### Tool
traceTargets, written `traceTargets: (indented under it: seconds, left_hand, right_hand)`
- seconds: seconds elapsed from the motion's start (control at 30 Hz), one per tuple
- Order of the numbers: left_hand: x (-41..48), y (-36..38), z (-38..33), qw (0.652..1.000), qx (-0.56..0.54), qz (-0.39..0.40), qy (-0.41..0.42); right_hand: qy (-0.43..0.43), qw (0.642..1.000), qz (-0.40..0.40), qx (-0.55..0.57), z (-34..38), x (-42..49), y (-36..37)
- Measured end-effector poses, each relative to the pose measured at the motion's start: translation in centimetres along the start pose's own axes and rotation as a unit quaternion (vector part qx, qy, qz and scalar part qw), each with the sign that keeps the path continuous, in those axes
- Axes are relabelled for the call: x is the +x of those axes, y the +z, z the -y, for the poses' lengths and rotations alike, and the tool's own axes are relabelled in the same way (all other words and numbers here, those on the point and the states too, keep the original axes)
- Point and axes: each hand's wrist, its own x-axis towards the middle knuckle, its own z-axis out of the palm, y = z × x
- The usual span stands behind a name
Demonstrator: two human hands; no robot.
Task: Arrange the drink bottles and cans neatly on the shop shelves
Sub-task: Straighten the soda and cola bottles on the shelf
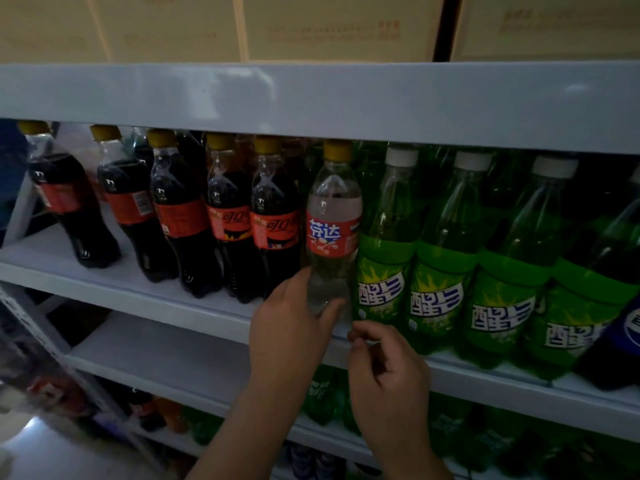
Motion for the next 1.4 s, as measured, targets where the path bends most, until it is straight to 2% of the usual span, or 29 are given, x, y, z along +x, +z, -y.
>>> traceTargets:
  seconds: [0.23, 0.33, 0.47, 0.53, 0.57, 0.67, 0.77, 0.83, 0.93, 1.07, 1.27, 1.4]
  left_hand:
    - [-0.6, -0.7, 0.8, 0.997, -0.068, 0.004, -0.023]
    - [-1.4, -2.1, 2.9, 0.995, -0.077, -0.050, -0.045]
    - [-0.6, -4.1, 6.7, 0.986, -0.048, -0.129, -0.095]
    - [0.8, -4.6, 8.6, 0.982, -0.028, -0.160, -0.091]
    - [1.6, -4.8, 9.4, 0.981, -0.029, -0.171, -0.084]
    - [3.7, -5.2, 10.9, 0.983, -0.052, -0.173, -0.035]
    - [4.6, -5.2, 12.0, 0.990, -0.077, -0.117, 0.007]
    - [4.7, -5.4, 12.4, 0.995, -0.071, -0.069, 0.024]
    - [4.6, -5.7, 12.8, 0.997, -0.044, 0.009, 0.058]
    - [5.2, -6.2, 12.9, 0.993, -0.060, 0.090, 0.045]
    - [5.4, -6.4, 12.4, 0.990, -0.067, 0.123, 0.027]
    - [5.5, -6.2, 11.7, 0.991, -0.027, 0.127, 0.031]
  right_hand:
    - [-0.040, 0.999, 0.015, 0.012, 0.3, 0.1, 1.0]
    - [-0.027, 0.999, 0.032, 0.026, 0.8, -0.1, 2.5]
    - [0.014, 0.992, 0.124, 0.032, 2.5, -0.8, 5.5]
    - [0.042, 0.983, 0.175, 0.027, 3.5, -1.1, 7.5]
    - [0.059, 0.983, 0.175, 0.010, 3.9, -1.2, 8.6]
    - [0.074, 0.993, 0.074, -0.050, 4.8, -1.0, 11.4]
    - [0.069, 0.993, -0.036, -0.094, 5.1, 0.0, 14.0]
    - [0.083, 0.987, -0.074, -0.119, 5.4, 0.7, 15.1]
    - [0.112, 0.978, -0.108, -0.139, 5.6, 1.4, 15.9]
    - [0.098, 0.965, -0.165, -0.181, 5.8, 1.7, 16.4]
    - [0.102, 0.955, -0.207, -0.188, 6.3, 1.3, 16.9]
    - [0.083, 0.958, -0.195, -0.191, 6.6, 0.8, 16.3]
